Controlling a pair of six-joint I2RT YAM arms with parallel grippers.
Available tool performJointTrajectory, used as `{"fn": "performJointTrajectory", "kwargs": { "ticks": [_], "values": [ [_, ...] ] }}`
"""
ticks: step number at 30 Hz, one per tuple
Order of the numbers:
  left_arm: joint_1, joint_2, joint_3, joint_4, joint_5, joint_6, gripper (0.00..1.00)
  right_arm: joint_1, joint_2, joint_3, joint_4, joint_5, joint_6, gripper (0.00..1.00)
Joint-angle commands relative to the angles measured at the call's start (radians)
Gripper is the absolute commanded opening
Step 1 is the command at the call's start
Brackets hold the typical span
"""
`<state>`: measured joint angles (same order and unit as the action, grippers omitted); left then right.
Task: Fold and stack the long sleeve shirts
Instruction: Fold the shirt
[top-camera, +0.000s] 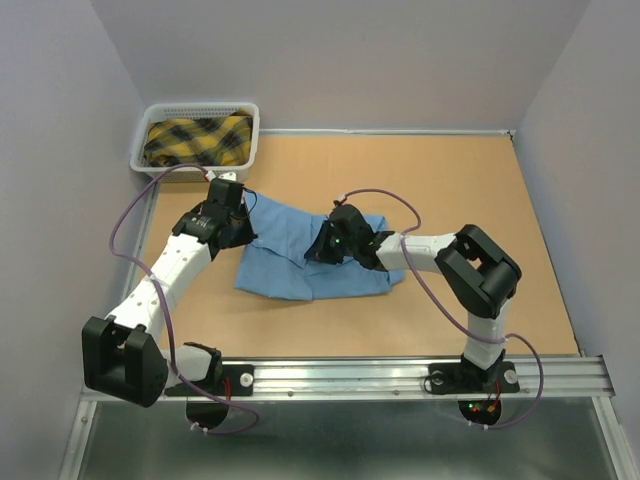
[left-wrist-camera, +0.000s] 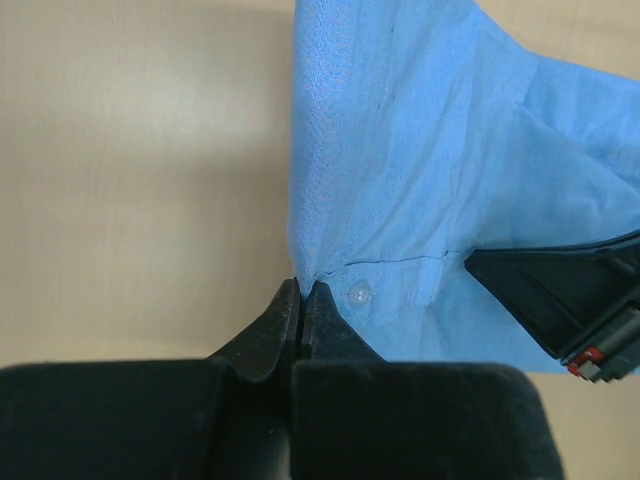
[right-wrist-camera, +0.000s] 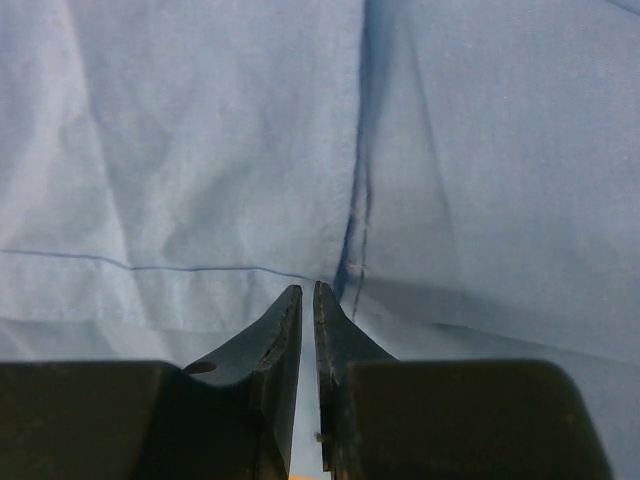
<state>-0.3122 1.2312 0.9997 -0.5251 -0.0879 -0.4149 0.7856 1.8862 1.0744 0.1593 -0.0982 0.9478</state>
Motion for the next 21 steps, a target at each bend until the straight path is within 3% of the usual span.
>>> {"fn": "performJointTrajectory", "kwargs": {
  "ticks": [1, 9, 21],
  "values": [
    [0.001, -0.003, 0.073, -0.010, -0.021, 0.027, 0.00, -0.008, 0.036, 0.009, 0.126, 0.012, 0.039, 0.15],
    [0.001, 0.011, 0.140, -0.035, 0.002, 0.031, 0.00, -0.009, 0.119, 0.019, 0.259, -0.077, 0.069, 0.12],
    [-0.080, 0.105, 0.289, 0.019, 0.218, -0.045, 0.00, 0.012, 0.248, 0.104, 0.353, -0.146, 0.166, 0.11]
  ]
}}
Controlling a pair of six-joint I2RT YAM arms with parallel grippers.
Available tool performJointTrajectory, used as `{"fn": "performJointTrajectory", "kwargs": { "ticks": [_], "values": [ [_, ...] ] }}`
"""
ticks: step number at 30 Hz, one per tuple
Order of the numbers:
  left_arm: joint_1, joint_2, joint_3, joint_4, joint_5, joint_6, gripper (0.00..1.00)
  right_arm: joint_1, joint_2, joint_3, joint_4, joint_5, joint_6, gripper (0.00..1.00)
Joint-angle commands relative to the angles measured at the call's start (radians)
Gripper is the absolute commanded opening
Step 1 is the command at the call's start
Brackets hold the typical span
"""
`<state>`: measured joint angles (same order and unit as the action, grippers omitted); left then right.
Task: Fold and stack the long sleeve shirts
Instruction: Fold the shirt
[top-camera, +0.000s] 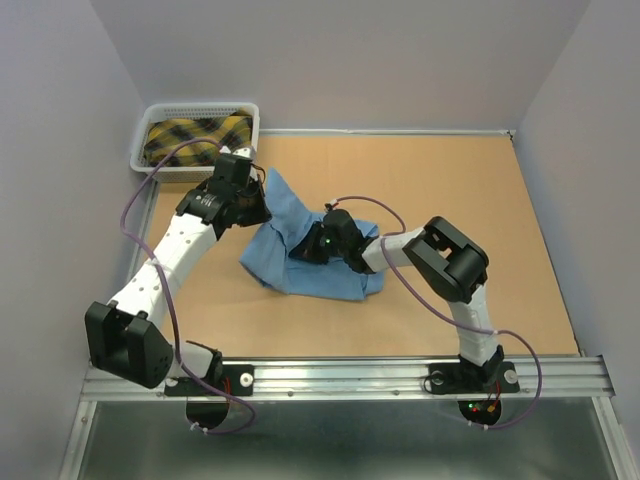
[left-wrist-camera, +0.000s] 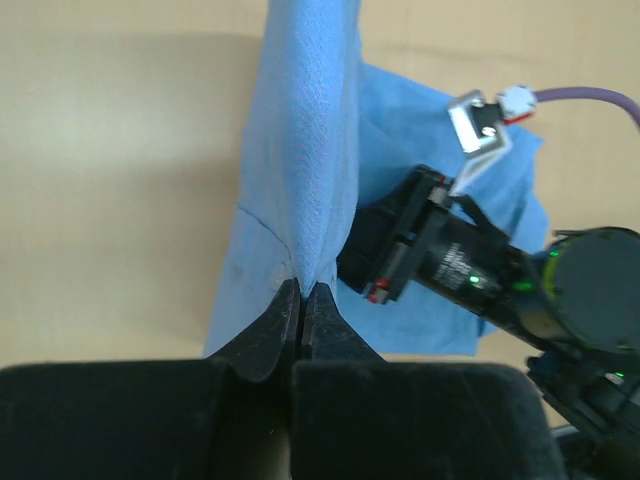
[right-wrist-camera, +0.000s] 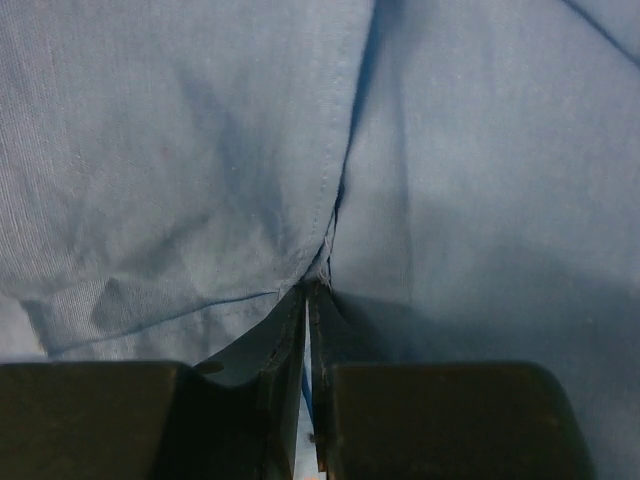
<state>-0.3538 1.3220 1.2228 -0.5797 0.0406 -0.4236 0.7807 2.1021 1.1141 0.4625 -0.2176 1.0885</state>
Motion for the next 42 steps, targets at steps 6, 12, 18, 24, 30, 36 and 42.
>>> {"fn": "performJointTrajectory", "kwargs": {
  "ticks": [6, 12, 18, 24, 30, 36, 42],
  "values": [
    [-0.092, 0.059, 0.058, 0.161, 0.174, -0.101, 0.00, 0.019, 0.033, 0.089, 0.050, -0.017, 0.007, 0.11],
    [-0.096, 0.066, 0.078, 0.146, 0.124, -0.092, 0.00, 0.017, -0.086, 0.032, -0.028, 0.097, -0.065, 0.16],
    [-0.096, 0.080, 0.101, 0.121, 0.094, -0.073, 0.00, 0.002, -0.203, -0.008, -0.220, 0.265, -0.122, 0.21],
    [-0.117, 0.103, 0.129, 0.106, 0.087, -0.049, 0.00, -0.031, -0.324, -0.117, -0.292, 0.329, -0.139, 0.26],
    [-0.169, 0.146, 0.139, 0.101, 0.061, -0.032, 0.00, -0.081, -0.503, -0.233, -0.384, 0.389, -0.136, 0.35],
    [-0.229, 0.200, 0.162, 0.087, 0.021, -0.024, 0.00, -0.155, -0.625, -0.304, -0.433, 0.385, -0.133, 0.42],
    [-0.289, 0.253, 0.202, 0.064, -0.019, -0.017, 0.00, -0.189, -0.665, -0.396, -0.438, 0.347, -0.065, 0.43]
  ]
}}
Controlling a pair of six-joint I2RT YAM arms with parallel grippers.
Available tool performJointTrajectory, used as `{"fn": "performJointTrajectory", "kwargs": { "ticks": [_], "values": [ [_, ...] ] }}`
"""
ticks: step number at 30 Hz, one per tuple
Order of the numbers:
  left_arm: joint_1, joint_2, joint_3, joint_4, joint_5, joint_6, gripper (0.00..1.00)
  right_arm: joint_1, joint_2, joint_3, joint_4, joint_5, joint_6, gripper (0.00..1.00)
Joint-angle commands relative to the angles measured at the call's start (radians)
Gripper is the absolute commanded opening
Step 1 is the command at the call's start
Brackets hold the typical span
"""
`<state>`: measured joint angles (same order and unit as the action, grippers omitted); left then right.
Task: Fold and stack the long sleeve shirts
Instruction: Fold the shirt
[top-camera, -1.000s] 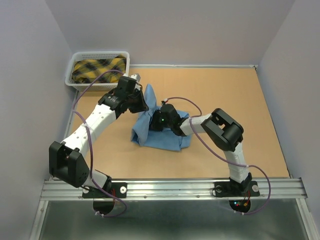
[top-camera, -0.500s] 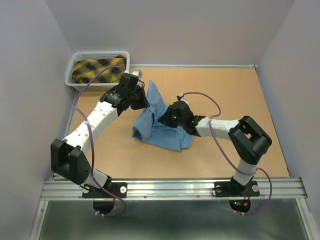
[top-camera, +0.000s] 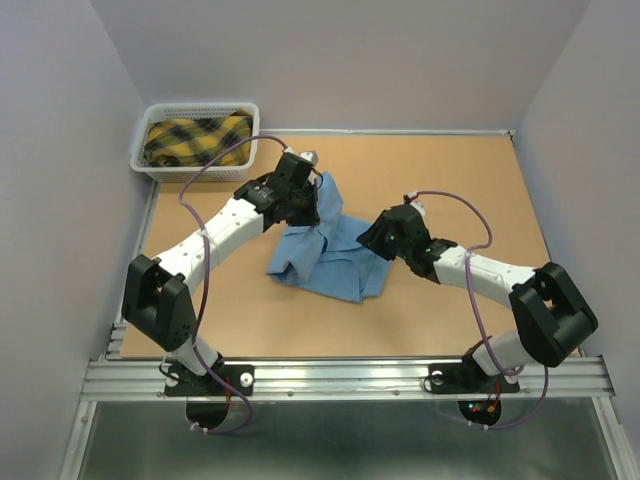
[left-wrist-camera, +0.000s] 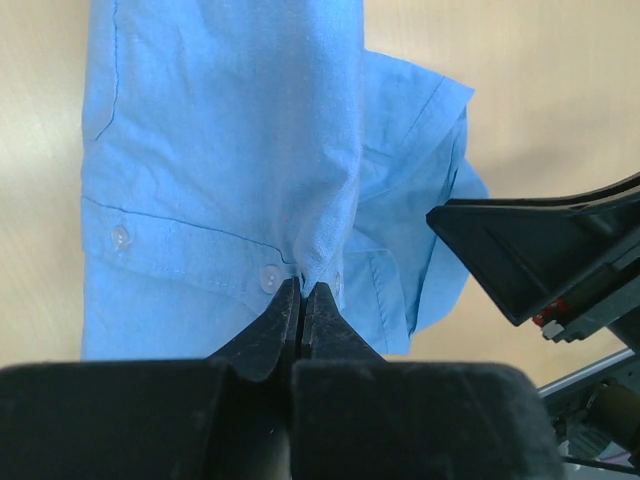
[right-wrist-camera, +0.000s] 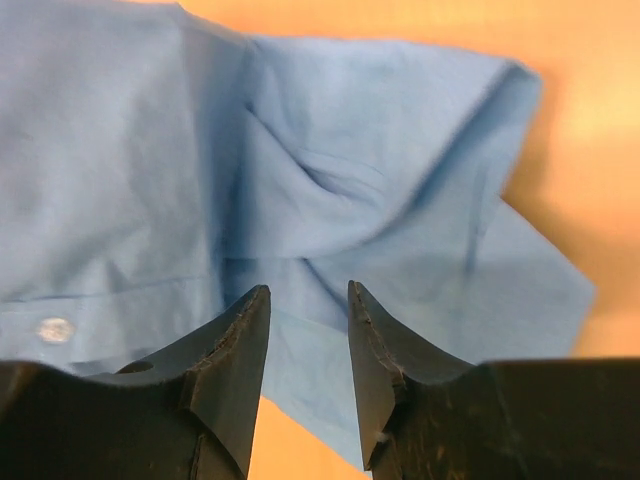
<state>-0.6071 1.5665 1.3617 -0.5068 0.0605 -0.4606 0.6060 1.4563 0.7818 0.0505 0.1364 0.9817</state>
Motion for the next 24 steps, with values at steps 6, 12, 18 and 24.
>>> {"fn": "performJointTrajectory", "kwargs": {
  "ticks": [6, 12, 18, 24],
  "values": [
    [-0.077, 0.052, 0.076, -0.016, -0.053, 0.013, 0.00, -0.018, -0.017, -0.061, 0.026, -0.095, 0.028, 0.42],
    [-0.083, 0.046, 0.102, -0.045, -0.119, 0.013, 0.00, -0.017, 0.090, -0.001, 0.148, -0.176, 0.083, 0.39],
    [-0.086, 0.044, 0.123, -0.056, -0.122, 0.019, 0.00, -0.017, 0.206, 0.060, 0.290, -0.238, 0.112, 0.36],
    [-0.085, 0.043, 0.117, -0.056, -0.137, 0.025, 0.00, -0.018, 0.253, 0.142, 0.298, -0.238, 0.115, 0.36]
  ]
}}
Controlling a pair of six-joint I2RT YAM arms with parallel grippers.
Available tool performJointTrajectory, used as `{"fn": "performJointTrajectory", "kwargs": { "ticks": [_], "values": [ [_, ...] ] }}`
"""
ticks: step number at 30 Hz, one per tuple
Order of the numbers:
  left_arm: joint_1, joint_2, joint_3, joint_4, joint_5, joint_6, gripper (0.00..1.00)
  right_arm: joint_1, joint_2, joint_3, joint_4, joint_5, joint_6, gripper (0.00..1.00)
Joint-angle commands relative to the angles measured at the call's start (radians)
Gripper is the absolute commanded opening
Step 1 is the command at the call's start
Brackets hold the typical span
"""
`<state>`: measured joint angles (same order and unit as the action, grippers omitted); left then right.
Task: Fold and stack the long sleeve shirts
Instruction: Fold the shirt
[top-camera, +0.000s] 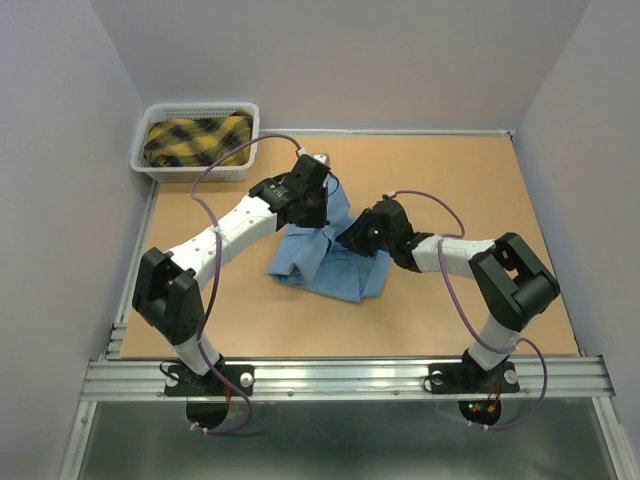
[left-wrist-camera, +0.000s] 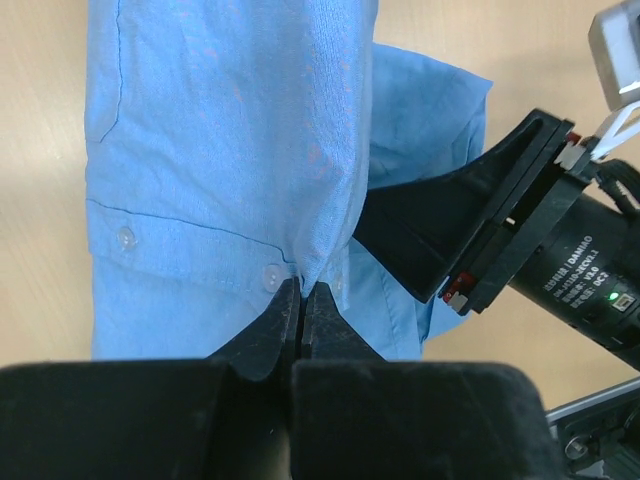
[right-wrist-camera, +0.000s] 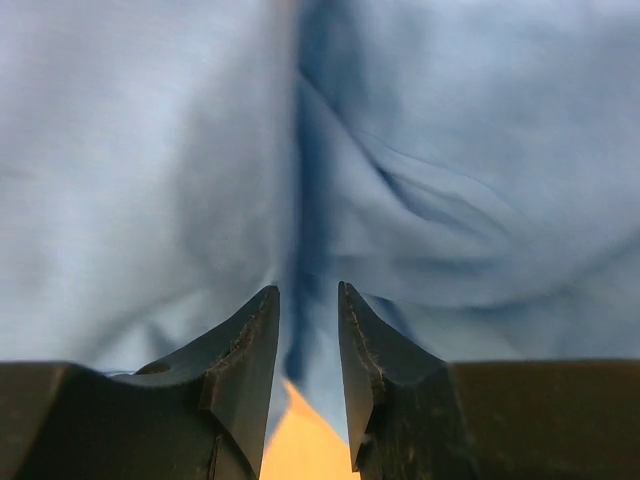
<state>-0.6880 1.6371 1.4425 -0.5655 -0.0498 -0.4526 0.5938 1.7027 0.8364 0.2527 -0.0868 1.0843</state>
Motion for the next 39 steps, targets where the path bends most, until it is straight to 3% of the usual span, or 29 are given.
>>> {"fn": "performJointTrajectory", "kwargs": {
  "ticks": [1, 18, 39],
  "values": [
    [-0.005, -0.026, 0.042, 0.003, -0.028, 0.017, 0.00, -0.005, 0.027, 0.105, 0.095, -0.014, 0.012, 0.36],
    [-0.004, -0.022, 0.118, -0.037, -0.081, 0.051, 0.00, 0.035, 0.229, 0.181, 0.207, -0.062, 0.035, 0.35],
    [-0.038, -0.010, 0.055, 0.024, 0.044, 0.134, 0.00, 0.077, 0.439, 0.313, 0.494, -0.188, 0.098, 0.35]
  ]
}}
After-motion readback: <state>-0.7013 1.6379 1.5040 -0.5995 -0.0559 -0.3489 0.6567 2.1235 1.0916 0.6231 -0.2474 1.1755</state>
